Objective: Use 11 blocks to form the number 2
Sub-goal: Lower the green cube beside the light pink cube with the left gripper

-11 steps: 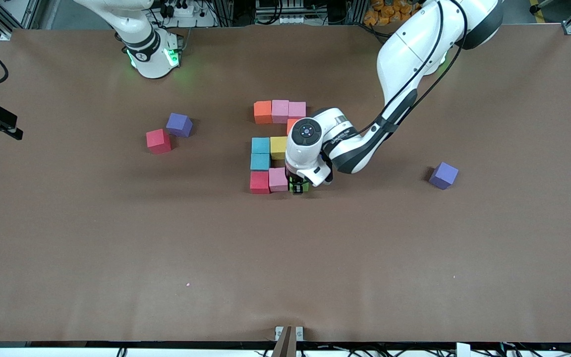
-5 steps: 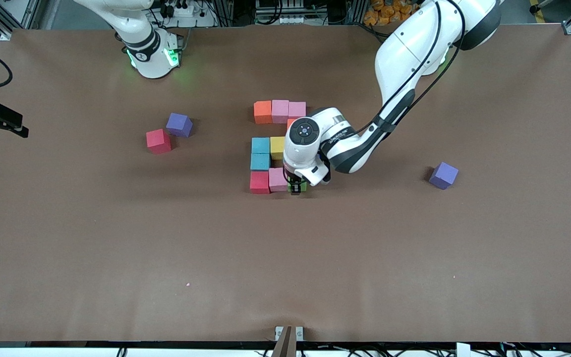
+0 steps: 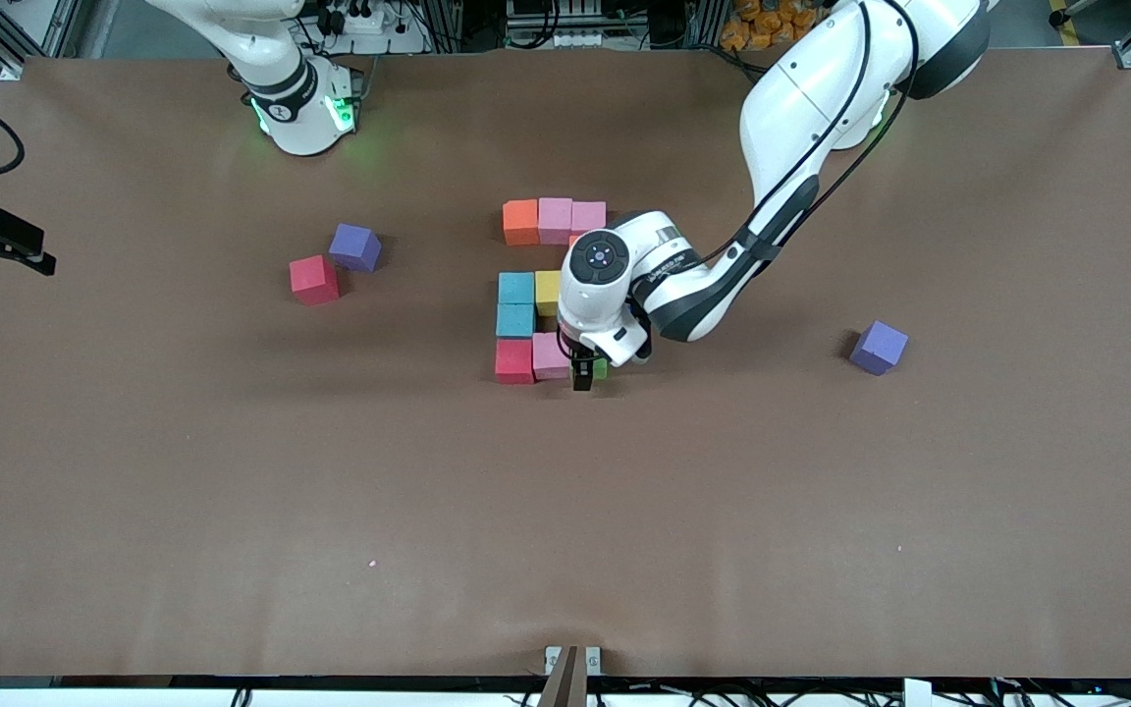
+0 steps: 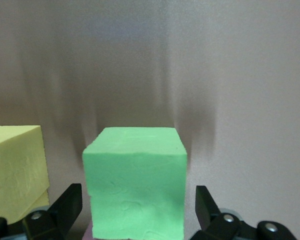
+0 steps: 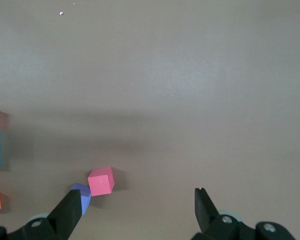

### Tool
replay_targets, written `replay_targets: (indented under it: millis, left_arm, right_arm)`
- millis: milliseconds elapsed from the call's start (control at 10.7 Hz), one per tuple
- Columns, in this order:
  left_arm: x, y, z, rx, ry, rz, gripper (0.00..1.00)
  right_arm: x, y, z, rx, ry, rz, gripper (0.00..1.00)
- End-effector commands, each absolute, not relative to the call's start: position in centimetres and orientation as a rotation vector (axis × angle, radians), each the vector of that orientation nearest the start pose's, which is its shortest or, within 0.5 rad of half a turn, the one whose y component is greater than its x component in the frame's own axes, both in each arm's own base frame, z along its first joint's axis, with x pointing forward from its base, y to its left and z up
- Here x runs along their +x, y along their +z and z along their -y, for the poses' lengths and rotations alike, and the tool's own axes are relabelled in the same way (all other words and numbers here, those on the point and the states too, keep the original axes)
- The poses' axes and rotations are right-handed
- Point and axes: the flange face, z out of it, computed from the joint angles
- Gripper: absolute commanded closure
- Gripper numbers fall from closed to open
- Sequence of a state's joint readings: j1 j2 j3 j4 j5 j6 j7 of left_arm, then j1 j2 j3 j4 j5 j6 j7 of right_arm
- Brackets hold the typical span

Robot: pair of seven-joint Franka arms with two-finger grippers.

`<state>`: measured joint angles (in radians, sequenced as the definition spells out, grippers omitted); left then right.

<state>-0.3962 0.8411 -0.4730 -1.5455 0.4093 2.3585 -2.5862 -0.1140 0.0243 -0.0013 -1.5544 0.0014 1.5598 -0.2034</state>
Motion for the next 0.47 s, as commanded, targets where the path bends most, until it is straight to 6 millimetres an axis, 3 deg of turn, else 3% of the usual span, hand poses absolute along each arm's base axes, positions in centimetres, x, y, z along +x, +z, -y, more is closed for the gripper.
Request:
replay_targets:
  millis: [0,374]
  left_arm:
    - [51.14,20.83,49.90,2.146,-0.041,-2.155,0.00]
    - [51.51,21.79,49.68,2.140,-0.028,-2.149,0.00]
  right_arm:
    - [56.02,62.27,6.86,-3.134,0.016,0.104,0.00]
    - [56.16,62.33,6.94,-3.134,0.001,0.101,0.00]
